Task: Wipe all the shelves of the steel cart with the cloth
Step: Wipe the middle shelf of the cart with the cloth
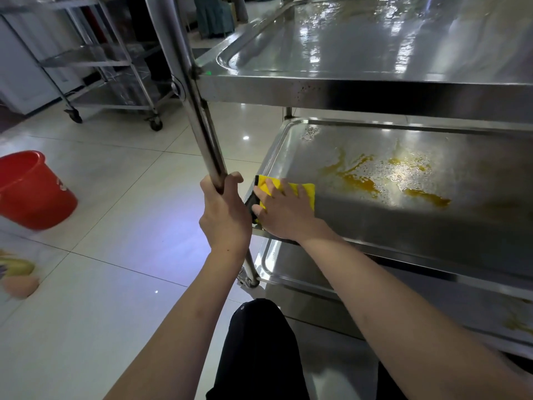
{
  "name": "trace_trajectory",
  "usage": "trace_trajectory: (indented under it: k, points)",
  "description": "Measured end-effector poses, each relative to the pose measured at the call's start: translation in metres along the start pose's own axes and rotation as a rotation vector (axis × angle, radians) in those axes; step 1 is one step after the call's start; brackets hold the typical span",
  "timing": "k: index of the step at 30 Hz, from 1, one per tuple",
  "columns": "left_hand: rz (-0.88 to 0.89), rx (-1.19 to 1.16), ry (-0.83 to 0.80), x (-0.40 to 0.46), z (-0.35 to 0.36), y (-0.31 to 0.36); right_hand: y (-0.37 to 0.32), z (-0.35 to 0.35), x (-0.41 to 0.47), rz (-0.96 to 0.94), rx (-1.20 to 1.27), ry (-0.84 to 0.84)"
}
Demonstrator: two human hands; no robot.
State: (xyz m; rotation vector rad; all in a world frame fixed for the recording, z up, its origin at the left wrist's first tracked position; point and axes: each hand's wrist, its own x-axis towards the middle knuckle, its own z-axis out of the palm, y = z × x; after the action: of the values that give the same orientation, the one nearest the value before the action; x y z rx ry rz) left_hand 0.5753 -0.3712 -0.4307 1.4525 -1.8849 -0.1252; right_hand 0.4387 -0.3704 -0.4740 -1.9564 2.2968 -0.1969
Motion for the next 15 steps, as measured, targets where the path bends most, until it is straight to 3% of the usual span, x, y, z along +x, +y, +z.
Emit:
trace_trajectory:
  k: [6, 15]
  points:
    - [0.048, 0.015, -0.008, 0.001, 0.0, -0.005, 0.001, 0.001, 0.001, -0.019, 0.011, -0.01]
    - [0.039, 0.037, 0.014, 0.002, 0.007, -0.008, 0.054, -0.01, -0.042, 0.032, 0.071, -0.003]
